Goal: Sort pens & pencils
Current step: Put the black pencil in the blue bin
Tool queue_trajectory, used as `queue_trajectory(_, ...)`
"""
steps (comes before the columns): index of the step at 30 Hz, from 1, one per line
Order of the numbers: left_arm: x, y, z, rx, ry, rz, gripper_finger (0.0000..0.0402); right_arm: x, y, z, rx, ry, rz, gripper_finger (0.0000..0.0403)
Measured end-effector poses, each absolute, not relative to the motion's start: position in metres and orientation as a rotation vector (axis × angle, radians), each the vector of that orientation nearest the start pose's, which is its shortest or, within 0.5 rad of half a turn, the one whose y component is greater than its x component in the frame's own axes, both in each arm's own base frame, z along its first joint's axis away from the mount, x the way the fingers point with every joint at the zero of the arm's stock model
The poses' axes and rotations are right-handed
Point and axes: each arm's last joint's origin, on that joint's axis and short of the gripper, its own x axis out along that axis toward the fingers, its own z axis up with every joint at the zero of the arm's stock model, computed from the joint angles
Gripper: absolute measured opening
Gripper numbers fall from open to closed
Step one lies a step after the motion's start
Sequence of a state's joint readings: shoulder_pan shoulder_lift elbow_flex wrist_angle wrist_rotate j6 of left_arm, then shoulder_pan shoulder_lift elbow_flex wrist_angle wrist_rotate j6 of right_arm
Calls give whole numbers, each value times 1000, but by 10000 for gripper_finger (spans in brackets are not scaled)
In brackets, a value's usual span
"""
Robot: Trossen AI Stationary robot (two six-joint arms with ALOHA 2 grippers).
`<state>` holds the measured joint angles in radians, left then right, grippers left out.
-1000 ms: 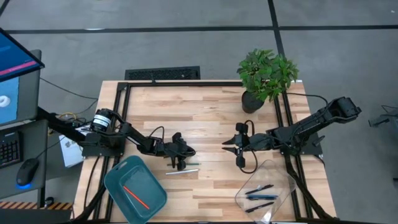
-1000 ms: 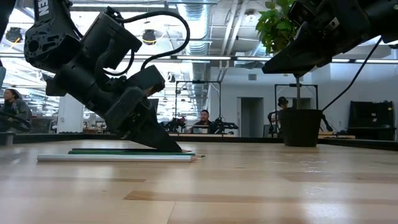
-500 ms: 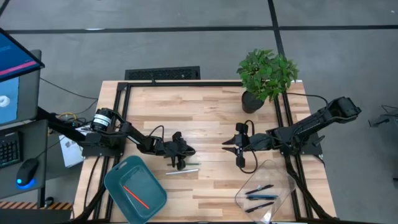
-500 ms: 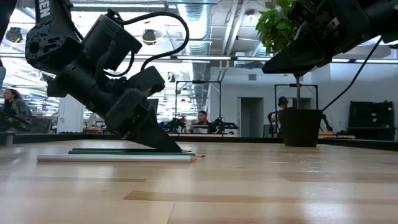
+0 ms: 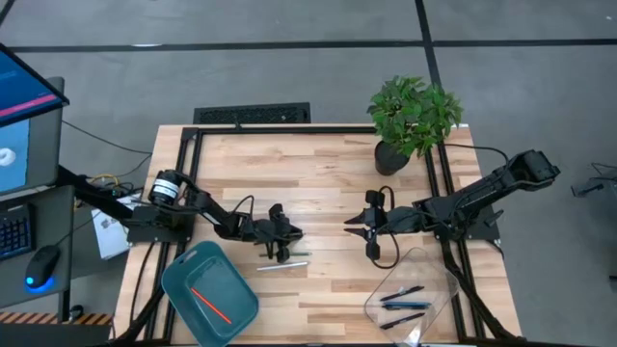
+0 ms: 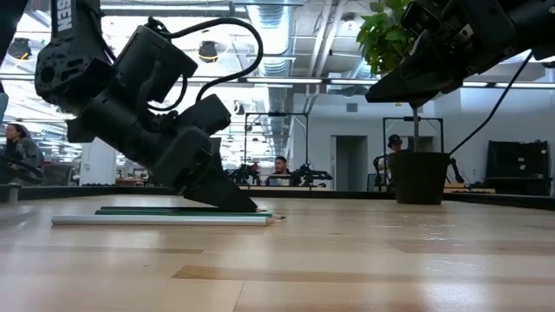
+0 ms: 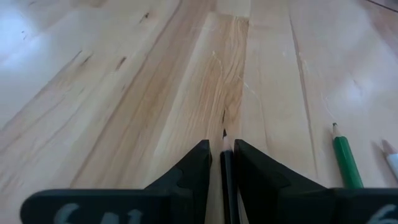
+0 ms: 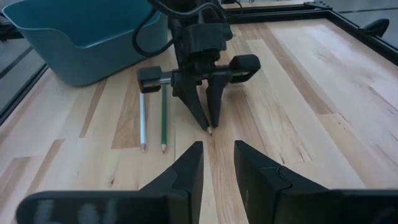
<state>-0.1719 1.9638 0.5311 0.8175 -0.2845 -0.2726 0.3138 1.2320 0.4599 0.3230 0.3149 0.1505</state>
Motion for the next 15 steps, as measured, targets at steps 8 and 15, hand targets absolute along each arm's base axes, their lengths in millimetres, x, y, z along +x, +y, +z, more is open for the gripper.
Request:
queue_trajectory(8, 288, -42, 56, -126, 565, 185, 72, 227, 64, 183, 9, 425, -33, 113)
queue_trajectory(15, 286, -41, 55, -147, 561, 179, 72, 227, 64, 184, 11, 421, -33, 113)
